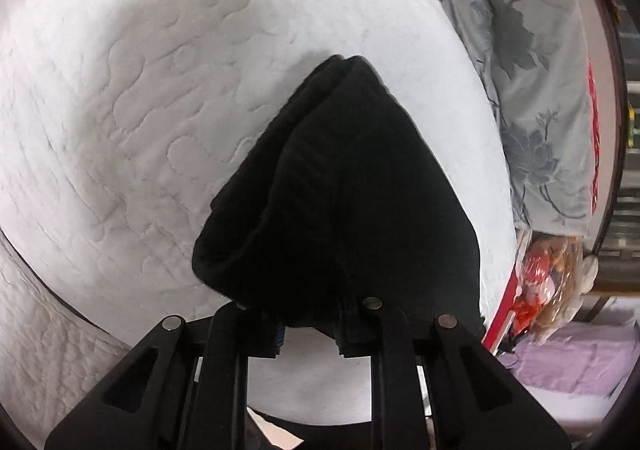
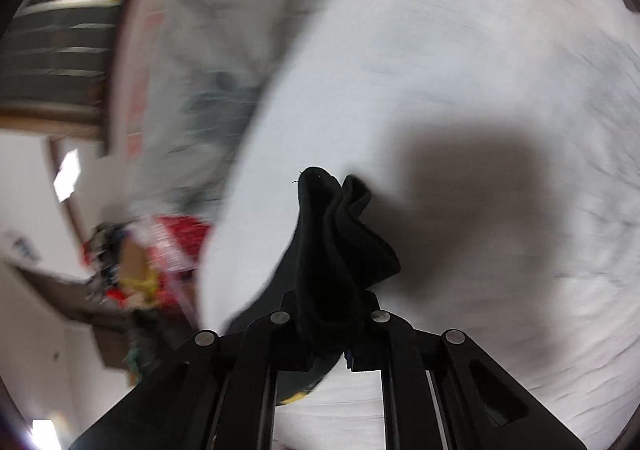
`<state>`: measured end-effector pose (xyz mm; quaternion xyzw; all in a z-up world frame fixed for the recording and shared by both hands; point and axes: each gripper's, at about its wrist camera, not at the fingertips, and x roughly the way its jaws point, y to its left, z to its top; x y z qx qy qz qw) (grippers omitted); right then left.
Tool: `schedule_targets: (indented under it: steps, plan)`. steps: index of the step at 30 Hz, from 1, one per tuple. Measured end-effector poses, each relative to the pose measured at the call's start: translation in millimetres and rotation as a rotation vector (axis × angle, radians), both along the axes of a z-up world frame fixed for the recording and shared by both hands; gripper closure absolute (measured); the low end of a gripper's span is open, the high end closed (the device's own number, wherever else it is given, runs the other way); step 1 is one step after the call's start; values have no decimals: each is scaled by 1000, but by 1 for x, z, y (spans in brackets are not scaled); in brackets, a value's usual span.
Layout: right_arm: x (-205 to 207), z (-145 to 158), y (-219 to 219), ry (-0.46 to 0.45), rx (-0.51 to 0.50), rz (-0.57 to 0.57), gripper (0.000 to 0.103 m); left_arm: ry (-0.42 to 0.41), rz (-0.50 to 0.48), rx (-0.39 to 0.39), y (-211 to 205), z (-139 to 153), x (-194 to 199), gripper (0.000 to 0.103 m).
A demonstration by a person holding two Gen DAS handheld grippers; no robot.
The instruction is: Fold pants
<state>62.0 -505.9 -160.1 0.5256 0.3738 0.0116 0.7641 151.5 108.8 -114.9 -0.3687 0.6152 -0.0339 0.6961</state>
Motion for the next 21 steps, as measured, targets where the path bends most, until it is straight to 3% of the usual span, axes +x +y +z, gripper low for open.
schedule_targets:
  steps: [2, 3, 10, 13, 16, 21]
  plan:
    - [-2, -18, -2, 35, 26, -8, 91, -3, -21, 7, 2, 6, -1, 87]
    - [-6, -19, -2, 6, 43, -22, 88, -8, -36, 18, 3, 10, -3, 87]
    - [-20, 27, -17, -21, -138, 9, 55, -132, -142, 71, 26, 65, -34, 81]
    - [-20, 47, -29, -69, -174, 18, 53, -194, -109, 95, 42, 88, -30, 78]
    - [0, 58, -24, -67, -234, 100, 53, -199, -110, 127, 43, 101, 1, 58]
    - [24, 65, -3, -33, -335, 198, 53, -100, -207, 172, 19, 85, 49, 56]
